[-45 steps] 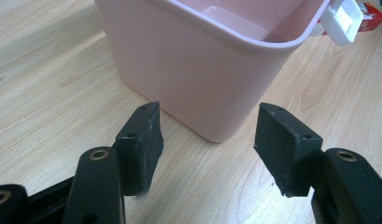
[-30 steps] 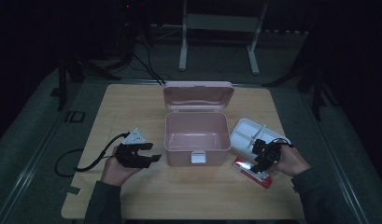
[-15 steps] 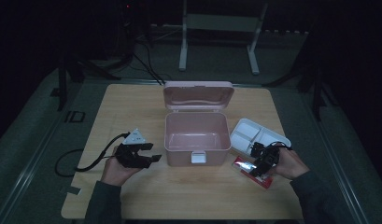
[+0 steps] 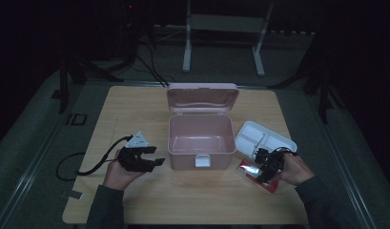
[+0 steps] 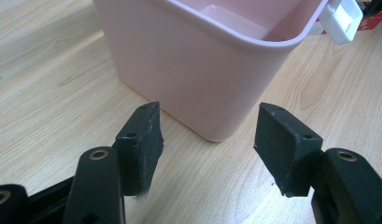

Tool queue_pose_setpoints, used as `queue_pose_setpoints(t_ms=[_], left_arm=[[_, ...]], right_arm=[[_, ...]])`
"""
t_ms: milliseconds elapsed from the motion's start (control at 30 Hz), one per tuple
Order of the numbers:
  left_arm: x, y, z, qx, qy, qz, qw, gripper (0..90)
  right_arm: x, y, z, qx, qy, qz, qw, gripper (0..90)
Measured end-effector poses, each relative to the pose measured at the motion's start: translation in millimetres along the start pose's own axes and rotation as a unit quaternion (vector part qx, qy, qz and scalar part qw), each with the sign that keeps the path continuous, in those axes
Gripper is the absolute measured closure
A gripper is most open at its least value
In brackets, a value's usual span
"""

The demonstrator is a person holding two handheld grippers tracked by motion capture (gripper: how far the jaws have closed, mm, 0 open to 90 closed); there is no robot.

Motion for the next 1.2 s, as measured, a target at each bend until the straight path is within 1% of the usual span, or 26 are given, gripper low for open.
queue_pose_setpoints(t_ms=[300, 467, 633, 1000, 1200], left_arm=[[-0.1, -0.4, 0.1, 0.000, 0.000, -0.001, 1.0000, 40.9], [0.2, -1.1, 0.3, 0.001, -0.001, -0.002, 1.0000, 40.9], [0.2, -2.4, -0.1, 0.003, 0.000, -0.003, 1.0000, 40.9], [0.5, -1.8, -0.1, 0.003, -0.001, -0.002, 1.0000, 40.9], [0.6, -1.6, -0.5, 0.002, -0.001, -0.003, 1.0000, 40.9]], right_arm=[[-2.5, -5.5, 0.9, 0.006, -0.001, -0.004, 1.0000, 45.3], [-4.0, -8.0, 2.1, 0.007, -0.001, -0.005, 1.0000, 46.7], [-5.1, -10.3, 4.7, 0.014, 0.003, -0.006, 0.9999, 47.0], [-4.9, -12.0, 11.6, 0.011, 0.003, -0.007, 0.9999, 45.7], [-5.4, -18.2, 16.6, 0.024, 0.012, -0.011, 0.9996, 47.4]])
Point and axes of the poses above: each handheld gripper's, and its own axes: y roughly backward along the jaws, z roughly out of its top, x roughly to its left, the point moved 3 cm from there along -y, roughly forward along the jaws, and after that the axes turned 9 degrees about x, right-handed, at the moved point
